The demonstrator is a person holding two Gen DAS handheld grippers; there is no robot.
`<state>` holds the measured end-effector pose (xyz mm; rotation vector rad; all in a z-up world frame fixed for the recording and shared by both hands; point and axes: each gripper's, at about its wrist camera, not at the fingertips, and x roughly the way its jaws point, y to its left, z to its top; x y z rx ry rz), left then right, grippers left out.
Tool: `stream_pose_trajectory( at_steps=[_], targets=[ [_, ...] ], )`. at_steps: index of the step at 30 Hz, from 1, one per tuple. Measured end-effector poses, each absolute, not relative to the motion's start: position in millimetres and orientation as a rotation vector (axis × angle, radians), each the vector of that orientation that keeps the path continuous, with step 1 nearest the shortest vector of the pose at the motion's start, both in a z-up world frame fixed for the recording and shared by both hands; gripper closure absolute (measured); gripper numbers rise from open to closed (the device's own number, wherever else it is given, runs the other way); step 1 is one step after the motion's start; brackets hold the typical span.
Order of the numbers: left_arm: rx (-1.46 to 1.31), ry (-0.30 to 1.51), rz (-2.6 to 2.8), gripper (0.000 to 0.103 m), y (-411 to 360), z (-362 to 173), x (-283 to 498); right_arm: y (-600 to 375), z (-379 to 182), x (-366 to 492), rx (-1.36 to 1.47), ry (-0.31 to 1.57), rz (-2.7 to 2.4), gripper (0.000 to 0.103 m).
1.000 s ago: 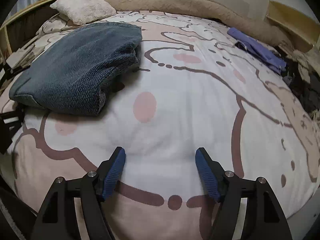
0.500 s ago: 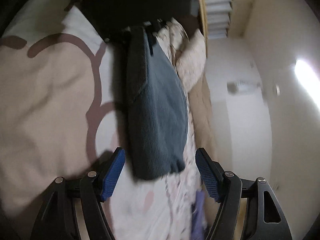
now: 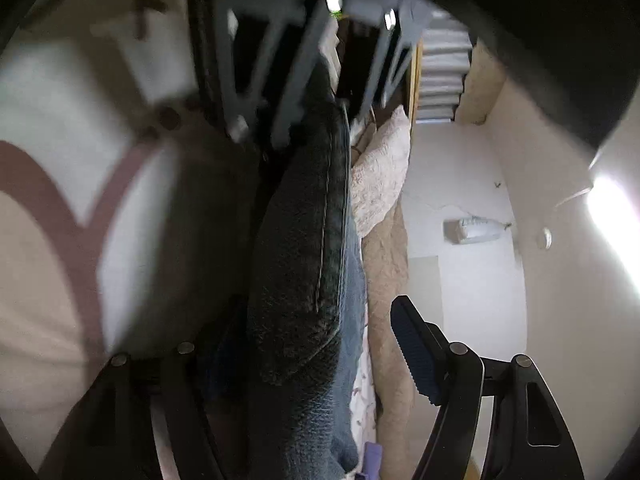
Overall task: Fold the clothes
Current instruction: 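Lift the folded shorts with both tools and carry them toward the headboard shelf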
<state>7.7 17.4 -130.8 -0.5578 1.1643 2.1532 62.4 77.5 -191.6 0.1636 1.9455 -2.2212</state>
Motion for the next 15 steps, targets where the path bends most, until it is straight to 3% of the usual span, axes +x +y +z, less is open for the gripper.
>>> stream_pose_trajectory(
  at_steps=[6, 13, 15],
  targets=[
    [-0.525, 1.228, 2.144, 0.081, 15, -141, 12, 105, -202, 68, 0.165, 2.065, -2.184, 0.047],
    [-0.438, 1.448, 2.111, 0.077, 5, -160, 18, 137, -203, 72, 0.19, 2.042, -2.182, 0.05],
    [-0.414, 1.517, 2.103, 0.076, 1, -165, 19, 144, -203, 73, 0.224, 2.027, -2.187, 0.055]
  ],
)
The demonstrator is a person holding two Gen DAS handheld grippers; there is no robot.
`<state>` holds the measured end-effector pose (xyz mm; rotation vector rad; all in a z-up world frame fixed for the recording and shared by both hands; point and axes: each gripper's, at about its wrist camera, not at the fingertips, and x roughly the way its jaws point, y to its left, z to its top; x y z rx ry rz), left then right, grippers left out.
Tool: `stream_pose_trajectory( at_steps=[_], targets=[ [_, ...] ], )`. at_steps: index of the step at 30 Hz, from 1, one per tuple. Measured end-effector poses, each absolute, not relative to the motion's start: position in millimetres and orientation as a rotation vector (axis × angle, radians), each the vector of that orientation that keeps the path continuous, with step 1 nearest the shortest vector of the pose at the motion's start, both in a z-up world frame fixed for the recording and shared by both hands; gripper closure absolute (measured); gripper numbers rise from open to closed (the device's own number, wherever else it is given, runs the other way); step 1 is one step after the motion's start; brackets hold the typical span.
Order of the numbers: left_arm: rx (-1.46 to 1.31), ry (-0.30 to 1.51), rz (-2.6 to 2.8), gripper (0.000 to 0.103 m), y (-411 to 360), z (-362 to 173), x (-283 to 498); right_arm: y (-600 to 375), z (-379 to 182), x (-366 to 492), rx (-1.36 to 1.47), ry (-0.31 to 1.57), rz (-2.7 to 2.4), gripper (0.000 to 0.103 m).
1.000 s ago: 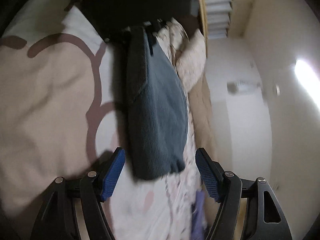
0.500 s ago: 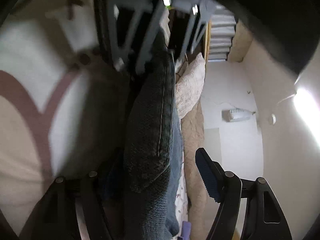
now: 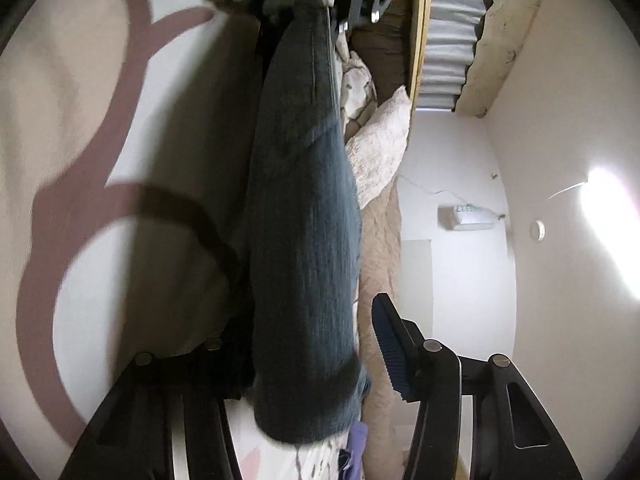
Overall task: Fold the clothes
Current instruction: 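Lift the folded shorts with both tools and carry them toward the headboard shelf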
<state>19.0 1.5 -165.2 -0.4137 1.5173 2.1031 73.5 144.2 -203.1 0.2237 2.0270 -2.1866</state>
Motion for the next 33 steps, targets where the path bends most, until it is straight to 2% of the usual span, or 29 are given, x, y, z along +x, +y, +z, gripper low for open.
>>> stream_pose_trajectory(
  at_steps=[5, 10, 12, 15, 24, 26, 27, 29, 30, 33],
  targets=[
    [-0.357, 1.674, 2.09, 0.07, -7, -178, 20, 148, -207, 72, 0.244, 2.015, -2.232, 0.057],
    [-0.309, 1.762, 2.114, 0.057, -8, -180, 22, 154, -205, 67, 0.229, 1.977, -2.249, 0.056],
    [-0.257, 1.816, 2.094, 0.054, -10, -182, 26, 154, -205, 66, 0.221, 1.977, -2.238, 0.056],
    [-0.186, 1.883, 2.049, 0.054, -16, -185, 31, 154, -206, 68, 0.199, 2.012, -2.208, 0.056],
    [-0.22, 1.91, 2.034, 0.055, -11, -193, 19, 144, -213, 66, 0.186, 2.114, -2.096, 0.056],
    [-0.217, 1.906, 2.036, 0.055, -11, -194, 17, 143, -214, 62, 0.203, 2.109, -2.082, 0.057],
    [-0.225, 1.903, 2.037, 0.058, -11, -195, 15, 145, -215, 59, 0.234, 2.09, -2.076, 0.065],
    [-0.243, 1.895, 2.037, 0.069, -10, -197, 12, 147, -219, 52, 0.3, 2.044, -2.069, 0.072],
    [-0.258, 1.891, 2.037, 0.079, -9, -199, 8, 146, -220, 51, 0.302, 2.027, -2.075, 0.074],
    [-0.287, 1.856, 2.052, 0.082, -9, -196, 0, 146, -216, 48, 0.335, 1.999, -2.072, 0.079]
  ],
)
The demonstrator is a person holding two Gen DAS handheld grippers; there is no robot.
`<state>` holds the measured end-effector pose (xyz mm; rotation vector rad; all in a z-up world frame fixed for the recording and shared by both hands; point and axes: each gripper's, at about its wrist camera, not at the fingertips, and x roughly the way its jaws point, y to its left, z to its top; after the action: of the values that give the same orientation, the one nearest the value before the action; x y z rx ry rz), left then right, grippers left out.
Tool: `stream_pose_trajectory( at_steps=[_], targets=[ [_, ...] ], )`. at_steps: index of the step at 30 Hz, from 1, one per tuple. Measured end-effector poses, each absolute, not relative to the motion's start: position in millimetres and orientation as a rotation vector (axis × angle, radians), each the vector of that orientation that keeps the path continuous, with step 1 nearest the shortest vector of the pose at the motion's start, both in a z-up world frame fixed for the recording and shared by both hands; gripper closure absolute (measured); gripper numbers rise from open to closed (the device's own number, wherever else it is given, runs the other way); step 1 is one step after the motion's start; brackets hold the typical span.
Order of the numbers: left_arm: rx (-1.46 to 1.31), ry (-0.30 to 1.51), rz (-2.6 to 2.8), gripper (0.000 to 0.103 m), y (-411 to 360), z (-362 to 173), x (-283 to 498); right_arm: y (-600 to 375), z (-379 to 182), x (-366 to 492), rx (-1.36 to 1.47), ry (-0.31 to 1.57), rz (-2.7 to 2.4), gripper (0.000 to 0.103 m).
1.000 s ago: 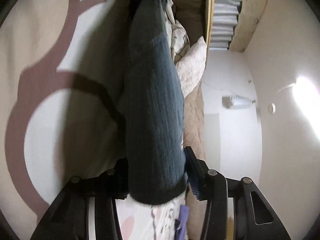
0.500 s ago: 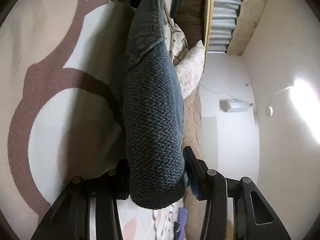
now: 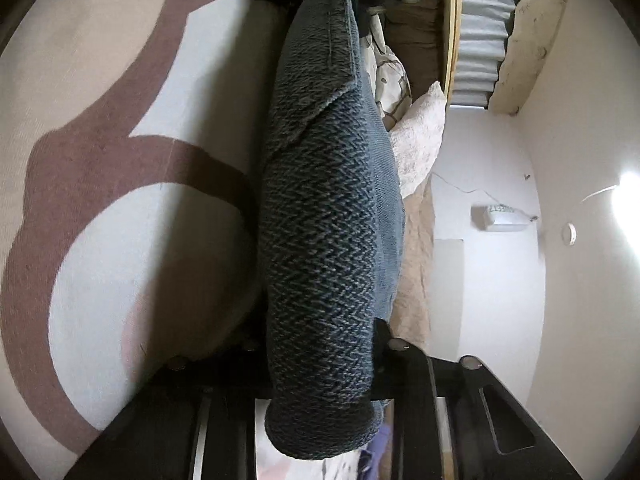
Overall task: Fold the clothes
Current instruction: 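Lift the folded shorts with both tools and carry them toward the headboard shelf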
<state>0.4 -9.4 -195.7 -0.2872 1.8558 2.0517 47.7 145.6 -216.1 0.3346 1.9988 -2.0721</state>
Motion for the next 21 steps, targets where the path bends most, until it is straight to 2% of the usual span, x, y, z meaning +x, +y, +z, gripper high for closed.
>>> stream_pose_trajectory(
  at_steps=[6, 12, 17, 21],
  targets=[
    [-0.352, 1.756, 2.097, 0.084, -15, -157, -16, 143, -189, 39, 0.393, 2.009, -1.969, 0.083],
    [-0.501, 1.492, 2.343, 0.084, -29, -62, -86, 123, -101, -9, 0.267, 2.053, -2.074, 0.083],
    [-0.643, 1.228, 2.541, 0.084, -46, 22, -160, 85, -17, -66, 0.238, 1.988, -2.258, 0.084],
    [-0.696, 1.081, 2.671, 0.084, -94, 77, -184, 43, 39, -103, 0.21, 1.895, -2.372, 0.084]
  ],
)
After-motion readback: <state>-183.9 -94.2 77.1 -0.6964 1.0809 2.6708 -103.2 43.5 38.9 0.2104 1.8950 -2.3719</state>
